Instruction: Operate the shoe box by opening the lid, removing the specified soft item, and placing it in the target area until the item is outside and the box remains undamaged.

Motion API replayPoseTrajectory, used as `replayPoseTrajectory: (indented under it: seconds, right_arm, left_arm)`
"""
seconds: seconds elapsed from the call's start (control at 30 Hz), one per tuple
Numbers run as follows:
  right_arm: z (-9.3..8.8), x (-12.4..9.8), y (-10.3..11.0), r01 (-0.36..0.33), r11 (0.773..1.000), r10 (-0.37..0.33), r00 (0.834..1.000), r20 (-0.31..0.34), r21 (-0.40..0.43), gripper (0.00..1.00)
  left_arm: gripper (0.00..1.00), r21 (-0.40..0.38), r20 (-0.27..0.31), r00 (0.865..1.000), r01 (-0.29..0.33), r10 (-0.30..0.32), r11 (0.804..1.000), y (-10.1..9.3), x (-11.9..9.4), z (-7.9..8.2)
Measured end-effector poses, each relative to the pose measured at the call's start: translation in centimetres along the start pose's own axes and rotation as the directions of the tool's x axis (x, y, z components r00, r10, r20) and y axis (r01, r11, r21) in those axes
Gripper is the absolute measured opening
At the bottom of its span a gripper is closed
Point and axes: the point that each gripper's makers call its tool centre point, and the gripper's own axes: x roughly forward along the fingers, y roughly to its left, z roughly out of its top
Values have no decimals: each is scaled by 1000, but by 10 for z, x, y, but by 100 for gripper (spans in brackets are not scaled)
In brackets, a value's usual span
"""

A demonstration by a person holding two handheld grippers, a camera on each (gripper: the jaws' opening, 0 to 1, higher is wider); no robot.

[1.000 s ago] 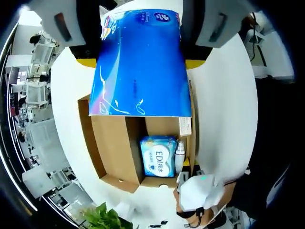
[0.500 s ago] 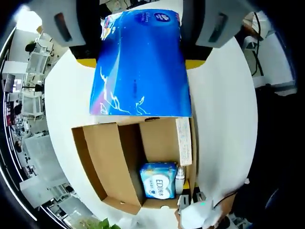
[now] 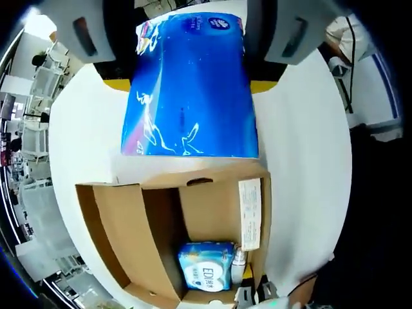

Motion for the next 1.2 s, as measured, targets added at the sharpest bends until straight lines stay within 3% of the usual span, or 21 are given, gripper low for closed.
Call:
replayPoseTrajectory:
  seconds: [0.43, 0.83, 1.2]
  right_arm:
    - [-19, 28, 6, -67, 997, 66, 997, -48, -28, 66]
    - [-24, 48, 14, -109, 992, 105, 993, -60, -58, 66]
    - [-25, 52, 15, -129, 988, 126, 991, -47, -80, 66]
  left_arm:
    - [3, 2, -2, 1000, -1, 1, 1000, -1, 1, 0]
    - [3, 5, -4, 1000, -3, 3, 1000, -2, 0, 0]
    - [3, 7, -4, 1000, -2, 2, 1000, -1, 1, 0]
